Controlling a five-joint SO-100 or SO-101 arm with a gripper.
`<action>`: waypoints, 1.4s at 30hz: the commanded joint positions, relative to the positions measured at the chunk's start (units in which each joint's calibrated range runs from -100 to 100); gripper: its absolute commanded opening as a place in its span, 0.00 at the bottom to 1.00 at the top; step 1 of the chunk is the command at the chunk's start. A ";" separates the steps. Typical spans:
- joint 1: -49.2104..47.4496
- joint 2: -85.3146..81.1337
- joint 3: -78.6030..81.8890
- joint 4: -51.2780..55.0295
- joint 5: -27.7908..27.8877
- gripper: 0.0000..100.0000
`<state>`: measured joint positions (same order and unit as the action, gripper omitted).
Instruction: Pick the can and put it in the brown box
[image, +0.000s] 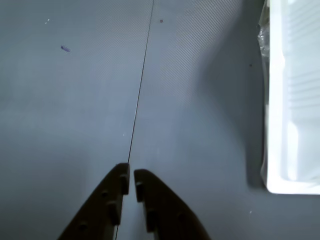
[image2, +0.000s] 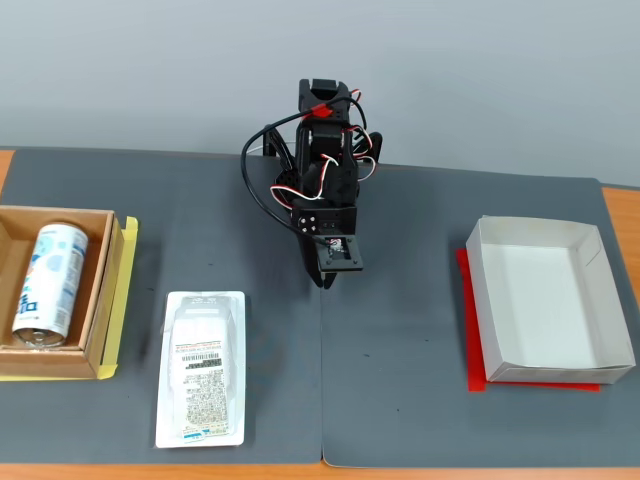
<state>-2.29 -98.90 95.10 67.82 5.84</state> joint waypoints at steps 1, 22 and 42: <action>0.99 -0.93 -1.35 2.52 -0.78 0.01; 1.40 -1.01 -2.71 6.77 -4.33 0.01; 3.43 -1.01 -2.71 6.77 -4.64 0.01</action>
<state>0.44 -99.15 95.10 74.48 1.54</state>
